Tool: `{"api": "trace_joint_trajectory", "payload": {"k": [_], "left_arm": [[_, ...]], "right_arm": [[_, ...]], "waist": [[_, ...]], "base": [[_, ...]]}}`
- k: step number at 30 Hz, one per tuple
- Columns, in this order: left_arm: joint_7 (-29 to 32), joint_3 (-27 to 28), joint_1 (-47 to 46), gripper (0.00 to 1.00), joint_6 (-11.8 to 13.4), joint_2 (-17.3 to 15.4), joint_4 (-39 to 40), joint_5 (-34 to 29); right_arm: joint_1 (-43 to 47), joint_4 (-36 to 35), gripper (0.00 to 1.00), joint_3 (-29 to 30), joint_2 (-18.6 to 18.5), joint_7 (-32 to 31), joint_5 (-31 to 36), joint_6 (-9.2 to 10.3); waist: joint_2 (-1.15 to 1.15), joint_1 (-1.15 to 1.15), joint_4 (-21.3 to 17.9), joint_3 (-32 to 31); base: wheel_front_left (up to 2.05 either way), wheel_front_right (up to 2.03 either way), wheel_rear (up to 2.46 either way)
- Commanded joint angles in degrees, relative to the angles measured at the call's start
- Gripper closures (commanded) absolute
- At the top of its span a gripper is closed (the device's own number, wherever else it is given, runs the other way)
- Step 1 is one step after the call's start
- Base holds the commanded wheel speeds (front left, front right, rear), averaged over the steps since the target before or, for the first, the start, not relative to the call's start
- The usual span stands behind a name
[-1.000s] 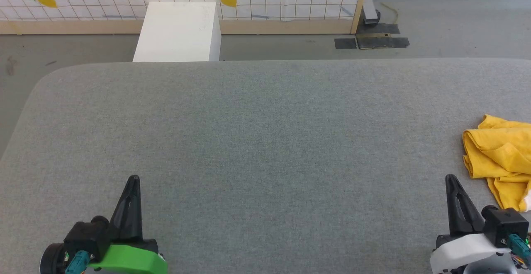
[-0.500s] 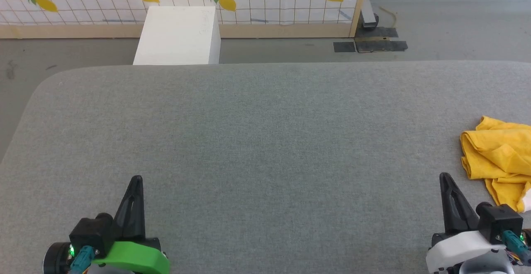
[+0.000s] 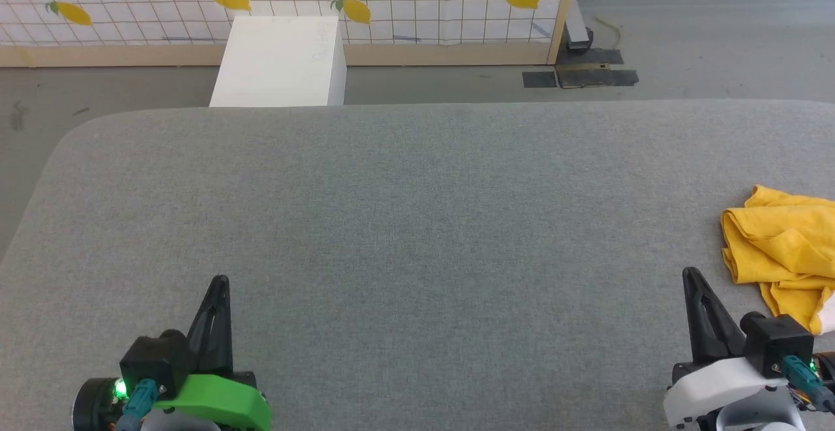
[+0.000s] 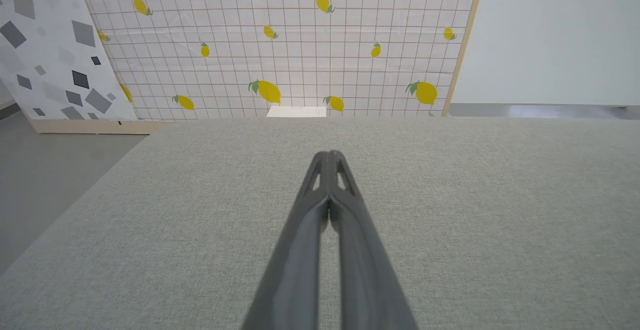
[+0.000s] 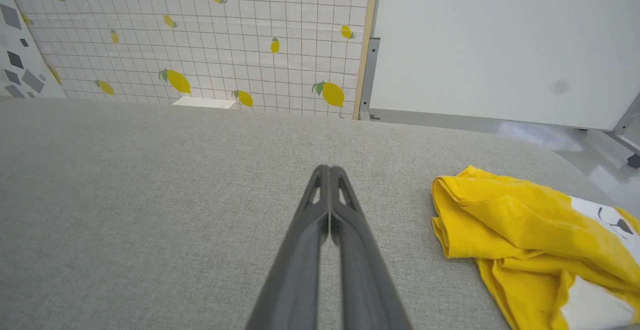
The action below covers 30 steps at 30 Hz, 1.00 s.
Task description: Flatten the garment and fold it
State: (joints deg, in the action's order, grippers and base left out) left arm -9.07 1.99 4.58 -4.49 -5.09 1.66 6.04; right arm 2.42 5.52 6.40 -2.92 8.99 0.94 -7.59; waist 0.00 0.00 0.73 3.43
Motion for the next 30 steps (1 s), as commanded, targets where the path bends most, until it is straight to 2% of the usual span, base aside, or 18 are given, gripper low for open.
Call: {"api": "trace_joint_trajectory", "payload": {"k": [1,30], "left_arm": [[0.42,-0.1,-1.19,1.0,0.35,0.41,-0.17,-0.46],[3.79,-0.84,-2.51,1.0,1.96,1.11,-0.75,-2.63]], "right_arm": [[-0.71,-0.46,1.0,-0.34,0.02,-0.38,-0.38,0.04],[-1.38,-2.43,1.0,-2.7,0.03,-3.73,-0.6,0.06]], "waist": [[0.0,0.0,-0.02,-0.07],[0.0,0.0,-0.29,-1.38]], "base": [[0.0,0.0,0.0],[0.0,0.0,0.0]]}}
